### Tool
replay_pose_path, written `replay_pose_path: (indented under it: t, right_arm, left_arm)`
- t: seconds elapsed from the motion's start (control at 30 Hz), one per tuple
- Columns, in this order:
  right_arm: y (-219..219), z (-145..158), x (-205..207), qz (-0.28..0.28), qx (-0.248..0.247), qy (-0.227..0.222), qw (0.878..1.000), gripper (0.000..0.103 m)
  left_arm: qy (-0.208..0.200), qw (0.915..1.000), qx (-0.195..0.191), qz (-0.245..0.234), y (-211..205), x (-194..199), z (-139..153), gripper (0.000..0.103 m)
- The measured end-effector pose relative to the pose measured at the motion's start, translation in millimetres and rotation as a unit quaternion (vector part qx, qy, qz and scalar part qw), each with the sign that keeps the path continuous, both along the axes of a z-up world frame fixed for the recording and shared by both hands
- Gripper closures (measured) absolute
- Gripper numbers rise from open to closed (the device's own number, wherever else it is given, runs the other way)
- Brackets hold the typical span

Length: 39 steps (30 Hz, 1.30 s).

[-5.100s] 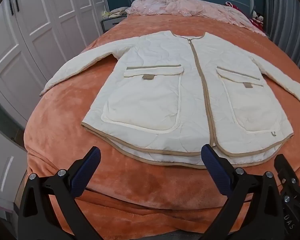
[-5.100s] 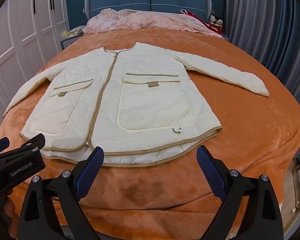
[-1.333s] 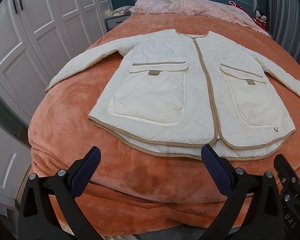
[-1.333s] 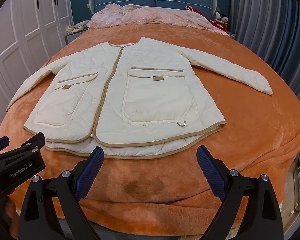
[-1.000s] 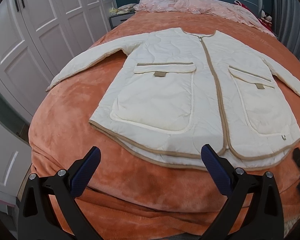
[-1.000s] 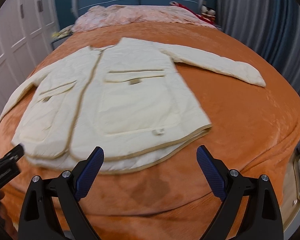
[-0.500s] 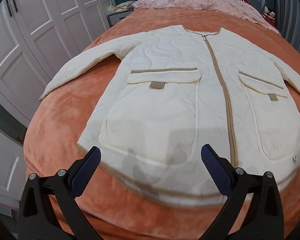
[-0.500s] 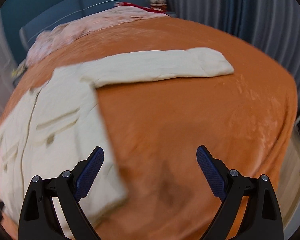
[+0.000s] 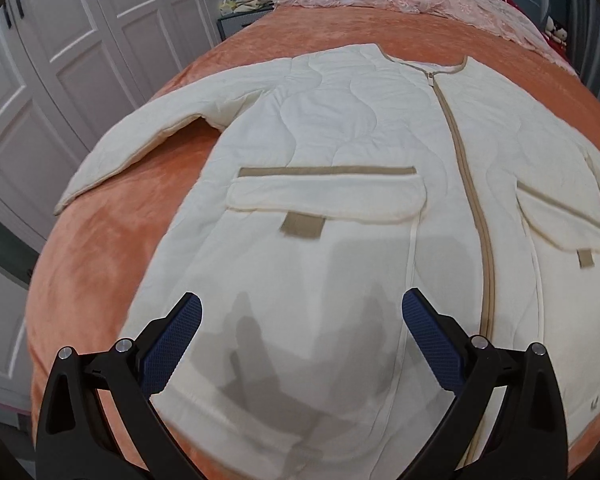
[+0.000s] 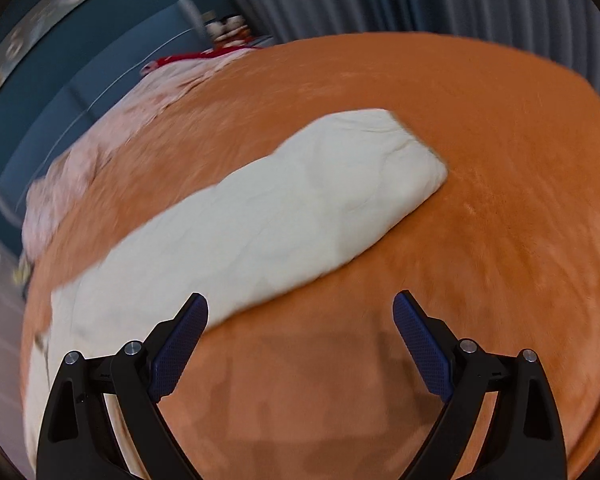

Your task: Fold large clothes

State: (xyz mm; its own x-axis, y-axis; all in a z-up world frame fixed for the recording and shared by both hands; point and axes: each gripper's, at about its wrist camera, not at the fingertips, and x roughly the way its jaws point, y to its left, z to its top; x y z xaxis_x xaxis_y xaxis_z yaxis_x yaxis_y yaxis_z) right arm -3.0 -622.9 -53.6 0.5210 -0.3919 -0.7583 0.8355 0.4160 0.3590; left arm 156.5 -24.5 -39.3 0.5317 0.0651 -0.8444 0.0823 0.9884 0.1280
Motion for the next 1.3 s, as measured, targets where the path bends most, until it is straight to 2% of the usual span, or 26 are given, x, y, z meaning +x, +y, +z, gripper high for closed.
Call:
replay_pose_path:
  t: [0.2, 0.27, 0.33, 0.37, 0.4, 0.43, 0.5, 0.57, 0.6, 0.67, 0.73, 0.8, 0.83, 0.9, 0.93, 1.07, 1.17, 1.23, 1.3]
  right_arm:
    - [-44.8, -21.8, 0.4, -0.061, 0.029, -0.034, 0.997, 0.014]
    - [-54.9, -24.4, 3.9, -0.074, 0.027, -0.036, 0.996, 0.026]
    - [-64.4, -26.6, 13.2, -0.079, 0.027, -0.034, 0.996, 0.054]
    - [-67.9, -26.6, 20.4, -0.082, 0.025, -0.021, 0.996, 0.062]
    - [-70.5, -25.7, 27.7, -0.079, 0.025, -0.016, 0.996, 0.076]
    - [-71.1, -22.6, 34.1, -0.074, 0.024, -0.019, 0.997, 0.087]
    - [-62.6, -2.0, 53.9, -0.055, -0.004, -0.033, 0.998, 0.089]
    - [-40.4, 25.8, 80.6, -0.011, -0.046, -0.046, 0.998, 0.090]
    - [-17.7, 48.8, 105.1, 0.033, -0.078, -0.055, 0.995, 0.090]
    - [17.1, 74.5, 136.6, 0.098, -0.108, -0.068, 0.987, 0.091]
    - [71.8, 101.5, 175.4, 0.184, -0.142, -0.080, 0.969, 0.091]
    - [128.4, 118.9, 207.4, 0.261, -0.167, -0.091, 0.946, 0.091]
    - [161.6, 123.8, 223.9, 0.301, -0.172, -0.099, 0.933, 0.091]
    - [205.1, 125.9, 242.6, 0.352, -0.169, -0.107, 0.914, 0.091]
    - [236.2, 123.5, 256.3, 0.388, -0.163, -0.113, 0.900, 0.091]
    - [317.6, 102.0, 282.5, 0.480, -0.152, -0.102, 0.858, 0.091]
    - [382.0, 70.0, 289.7, 0.556, -0.132, -0.079, 0.817, 0.091]
    - [413.0, 50.1, 289.3, 0.588, -0.135, -0.054, 0.796, 0.085]
    - [435.4, 26.7, 283.7, 0.609, -0.141, -0.026, 0.780, 0.081]
  left_arm:
    - [0.008, 0.9998, -0.009, 0.017, 2.0, 22.6, -8.6, 0.005]
    - [0.012, 0.9994, -0.018, 0.026, 5.0, 29.4, -11.3, 0.005]
    - [0.010, 0.9991, -0.020, 0.035, 7.7, 36.2, -13.4, 0.005]
    - [0.010, 0.9991, -0.019, 0.038, 8.9, 39.4, -14.5, 0.005]
    - [0.009, 0.9990, -0.018, 0.040, 10.4, 42.7, -15.2, 0.005]
    - [0.009, 0.9988, -0.021, 0.043, 12.4, 47.4, -16.0, 0.005]
    - [0.010, 0.9984, -0.032, 0.046, 18.0, 56.6, -16.8, 0.005]
    - [0.009, 0.9981, -0.036, 0.050, 22.5, 62.9, -16.2, 0.005]
    - [0.006, 0.9979, -0.037, 0.052, 25.1, 66.7, -15.3, 0.005]
    - [0.002, 0.9976, -0.039, 0.056, 29.3, 70.7, -13.9, 0.005]
    - [-0.003, 0.9970, -0.045, 0.062, 35.3, 74.9, -11.3, 0.005]
    - [-0.006, 0.9964, -0.052, 0.066, 40.1, 77.2, -8.8, 0.005]
    - [-0.009, 0.9961, -0.054, 0.069, 43.2, 78.1, -7.0, 0.005]
    - [-0.012, 0.9957, -0.060, 0.070, 49.0, 79.2, -4.6, 0.005]
    - [-0.013, 0.9953, -0.064, 0.071, 52.3, 80.0, -3.1, 0.005]
    - [-0.018, 0.9937, -0.084, 0.071, 65.6, 83.3, 3.1, 0.005]
    - [-0.019, 0.9911, -0.109, 0.074, 77.5, 87.8, 6.8, 0.005]
    - [-0.018, 0.9881, -0.131, 0.079, 86.0, 91.9, 8.5, 0.005]
    - [-0.016, 0.9836, -0.160, 0.082, 93.0, 96.4, 10.2, 0.005]
